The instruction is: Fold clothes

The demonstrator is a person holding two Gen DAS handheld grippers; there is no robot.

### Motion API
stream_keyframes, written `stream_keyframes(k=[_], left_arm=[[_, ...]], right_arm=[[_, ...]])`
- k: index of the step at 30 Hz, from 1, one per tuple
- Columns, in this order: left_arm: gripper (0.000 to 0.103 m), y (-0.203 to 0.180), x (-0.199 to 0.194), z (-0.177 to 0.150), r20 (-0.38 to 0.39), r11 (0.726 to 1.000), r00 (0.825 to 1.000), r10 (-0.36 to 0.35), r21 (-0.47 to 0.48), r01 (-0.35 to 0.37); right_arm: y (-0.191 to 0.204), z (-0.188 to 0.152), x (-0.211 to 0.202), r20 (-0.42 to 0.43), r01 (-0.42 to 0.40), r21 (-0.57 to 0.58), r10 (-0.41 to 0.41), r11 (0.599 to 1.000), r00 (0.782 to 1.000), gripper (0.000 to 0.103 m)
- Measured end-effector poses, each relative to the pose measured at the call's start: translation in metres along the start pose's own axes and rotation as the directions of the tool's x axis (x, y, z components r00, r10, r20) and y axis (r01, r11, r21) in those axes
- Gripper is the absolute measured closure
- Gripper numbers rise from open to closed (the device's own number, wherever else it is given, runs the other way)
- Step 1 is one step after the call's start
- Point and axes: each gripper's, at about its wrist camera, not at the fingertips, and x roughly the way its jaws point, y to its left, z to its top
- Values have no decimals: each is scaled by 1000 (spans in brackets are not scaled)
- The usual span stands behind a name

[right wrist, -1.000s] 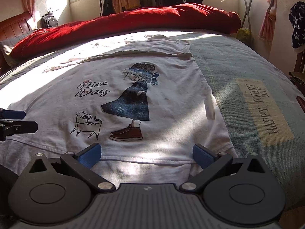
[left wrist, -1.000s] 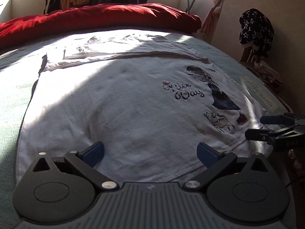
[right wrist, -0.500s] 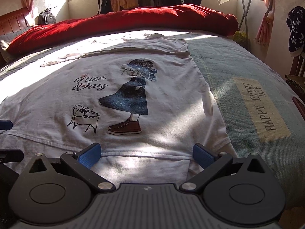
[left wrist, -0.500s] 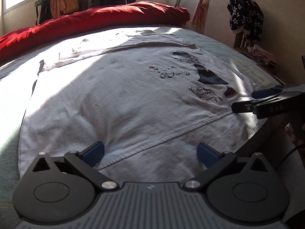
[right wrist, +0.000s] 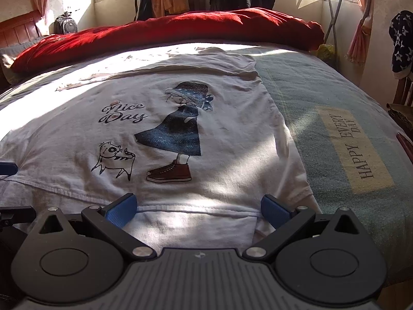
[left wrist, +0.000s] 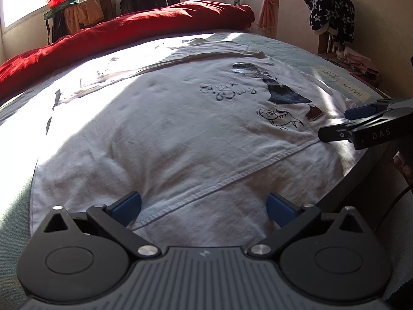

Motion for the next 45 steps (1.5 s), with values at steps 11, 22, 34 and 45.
stream_keyframes(k=[11, 22, 34, 45], left_arm=[[1, 0, -20, 15, 69, 1000, 998, 1, 4, -1], [0, 25, -23, -1, 6, 996, 997, 80, -42, -80], [0, 71, -51, 20, 11, 974, 974, 224, -22, -224], [0, 54, -34, -19, -51, 986, 986, 160, -27, -162]], right_arm=[[-10, -1, -22, 17, -50, -5, 50, 999, 999, 0], [2, -2, -25, 14, -313, 118, 313, 943, 950, 0], [-18, -7, -48, 51, -215, 127, 210, 968, 976, 0], [-26, -14, -51, 42, -202, 151, 198, 968, 979, 0]])
